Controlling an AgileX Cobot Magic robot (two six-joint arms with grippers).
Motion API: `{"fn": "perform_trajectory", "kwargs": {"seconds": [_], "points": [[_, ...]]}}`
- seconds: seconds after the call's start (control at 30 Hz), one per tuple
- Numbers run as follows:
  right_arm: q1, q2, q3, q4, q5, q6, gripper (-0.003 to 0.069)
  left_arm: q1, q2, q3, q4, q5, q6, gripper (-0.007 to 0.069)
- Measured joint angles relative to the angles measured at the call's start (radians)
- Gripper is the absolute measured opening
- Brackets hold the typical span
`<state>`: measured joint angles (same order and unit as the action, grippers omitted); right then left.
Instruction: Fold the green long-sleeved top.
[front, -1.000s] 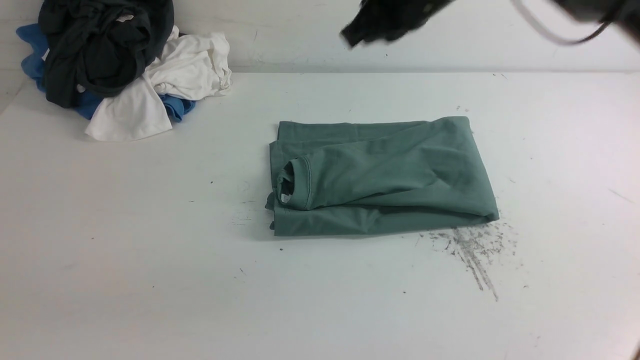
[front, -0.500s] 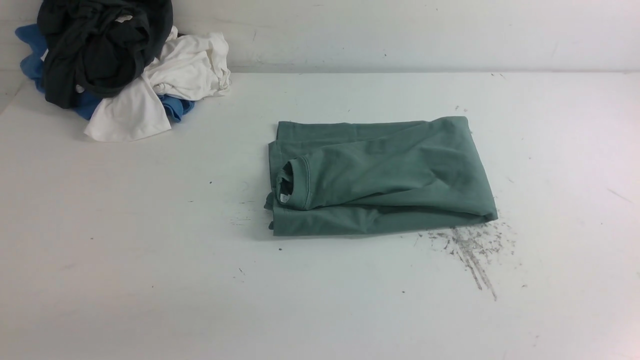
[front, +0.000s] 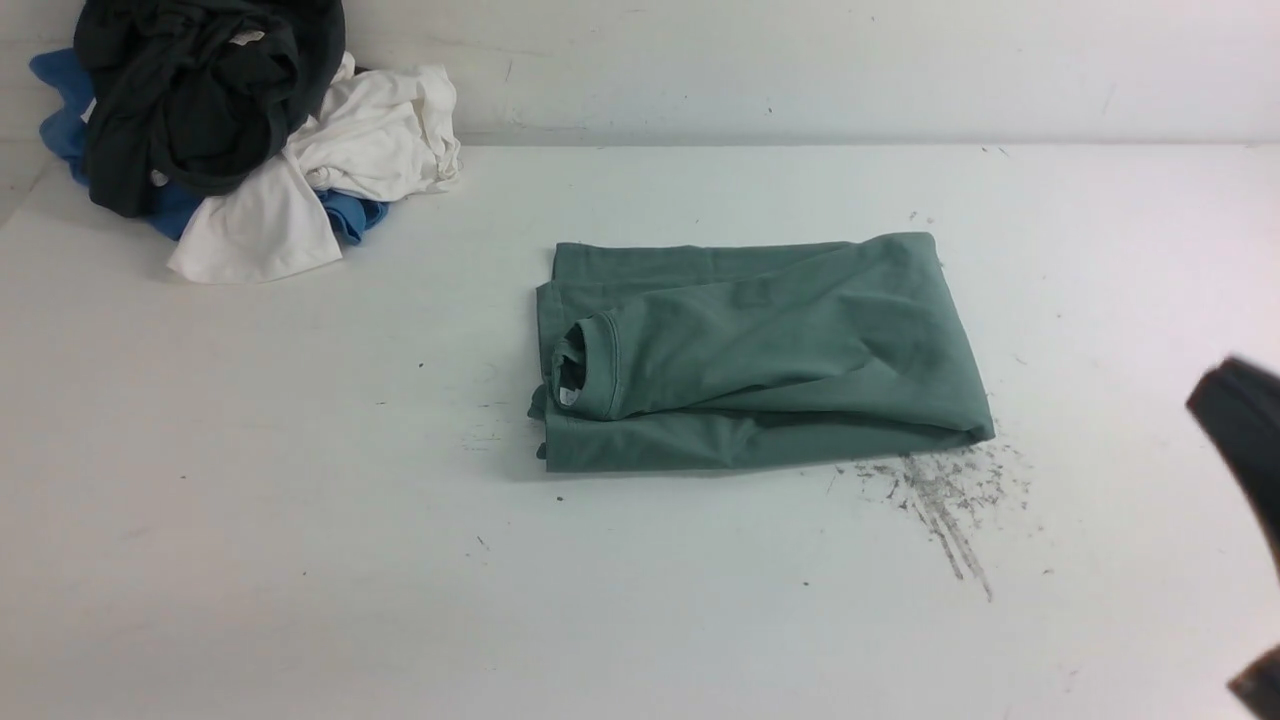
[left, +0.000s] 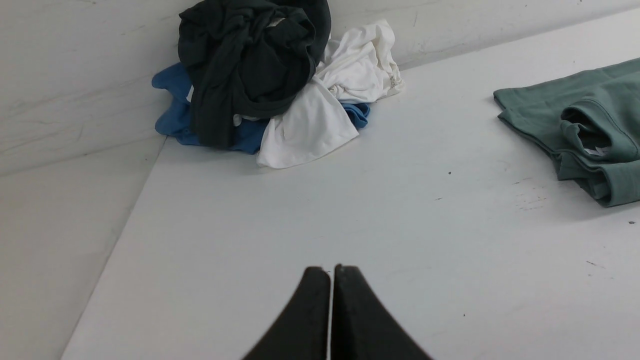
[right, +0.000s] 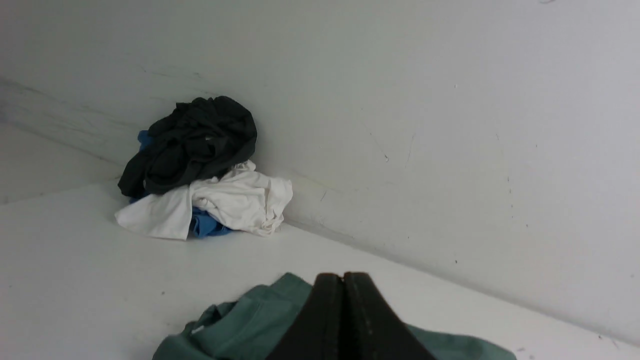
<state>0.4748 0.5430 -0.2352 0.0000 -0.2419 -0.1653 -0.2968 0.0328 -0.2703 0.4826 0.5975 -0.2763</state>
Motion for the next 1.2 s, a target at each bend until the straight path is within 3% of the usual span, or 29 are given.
{"fn": "perform_trajectory", "kwargs": {"seconds": [0.33, 0.6, 0.7, 0.97, 1.2], "points": [[0.0, -0.012, 0.251, 0.0, -0.042, 0.0, -0.001, 0.0, 0.0, 0.0, 0.0, 0.0, 0.0, -0.0007], [-0.015, -0.089, 0.262, 0.0, 0.227, 0.0, -0.001, 0.0, -0.002, 0.0, 0.0, 0.0, 0.0, -0.0007], [-0.131, -0.275, 0.262, 0.0, 0.386, 0.0, -0.001, 0.0, -0.002, 0.0, 0.0, 0.0, 0.0, -0.0007], [-0.435, -0.549, 0.262, 0.036, 0.539, 0.002, -0.001, 0.0, -0.002, 0.0, 0.0, -0.001, 0.0, -0.0007], [-0.554, -0.553, 0.26, 0.122, 0.602, 0.003, -0.001, 0.0, -0.002, 0.0, 0.0, -0.001, 0.0, -0.0007]]}}
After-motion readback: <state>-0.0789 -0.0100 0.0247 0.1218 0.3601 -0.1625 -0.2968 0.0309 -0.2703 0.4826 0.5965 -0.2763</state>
